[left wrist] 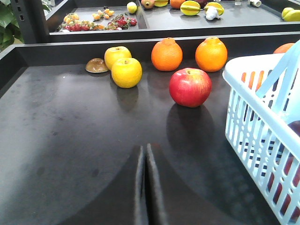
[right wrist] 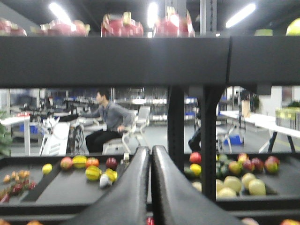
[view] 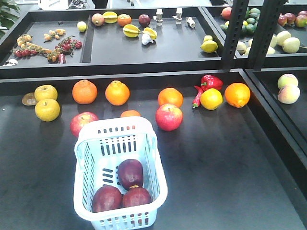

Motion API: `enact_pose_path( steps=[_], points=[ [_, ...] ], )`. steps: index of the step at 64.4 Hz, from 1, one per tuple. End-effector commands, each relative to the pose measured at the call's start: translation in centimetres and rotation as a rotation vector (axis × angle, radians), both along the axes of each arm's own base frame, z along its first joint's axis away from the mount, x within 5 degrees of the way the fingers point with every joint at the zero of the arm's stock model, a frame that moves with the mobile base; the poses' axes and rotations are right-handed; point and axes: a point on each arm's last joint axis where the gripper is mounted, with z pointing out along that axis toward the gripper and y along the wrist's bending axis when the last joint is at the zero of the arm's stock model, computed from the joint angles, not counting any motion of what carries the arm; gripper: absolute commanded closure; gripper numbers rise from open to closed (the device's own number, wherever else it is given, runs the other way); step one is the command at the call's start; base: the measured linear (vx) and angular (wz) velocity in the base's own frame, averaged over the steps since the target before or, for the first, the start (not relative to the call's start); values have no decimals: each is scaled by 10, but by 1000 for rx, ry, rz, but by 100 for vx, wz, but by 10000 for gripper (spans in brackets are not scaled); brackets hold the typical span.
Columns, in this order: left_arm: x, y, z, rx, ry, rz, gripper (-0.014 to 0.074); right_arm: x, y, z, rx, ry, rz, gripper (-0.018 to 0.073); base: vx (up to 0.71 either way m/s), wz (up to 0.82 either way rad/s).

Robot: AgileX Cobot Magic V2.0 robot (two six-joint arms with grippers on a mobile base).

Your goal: Pick three apples into basket with both arms

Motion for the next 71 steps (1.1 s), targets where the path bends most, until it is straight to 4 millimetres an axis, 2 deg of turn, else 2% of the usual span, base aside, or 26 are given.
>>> enact_pose_path(
  steps=[1, 13, 20, 25, 37, 58, 64, 71],
  points=[
    [0, 0, 18, 4, -115, 4, 603, 4, -1, -12, 6, -9, -9, 568, 0, 0],
    [0, 0, 18, 4, -115, 4, 603, 9, -1, -69, 7, 98, -10, 568, 0, 0],
    [0, 0, 18, 4, -115, 4, 603, 1, -1, -91, 15, 82, -9, 568, 0, 0],
    [0, 0, 18, 4, -115, 4, 603, -5, -1, -99, 17, 46, -8, 568, 0, 0],
    [0, 0, 18, 4, -114, 4, 603, -1, -1, -111, 45, 64, -5, 568, 0, 0],
    [0, 0, 18, 4, -114, 4, 603, 0, -1, -116, 34, 87, -7, 568, 0, 0],
    [0, 0, 18, 4, -114, 4, 603, 3, -1, -129, 26, 123, -10, 568, 0, 0],
    [0, 0, 18, 4, -114, 4, 603, 8, -1, -152, 8, 191, -15, 568, 0, 0]
  ],
)
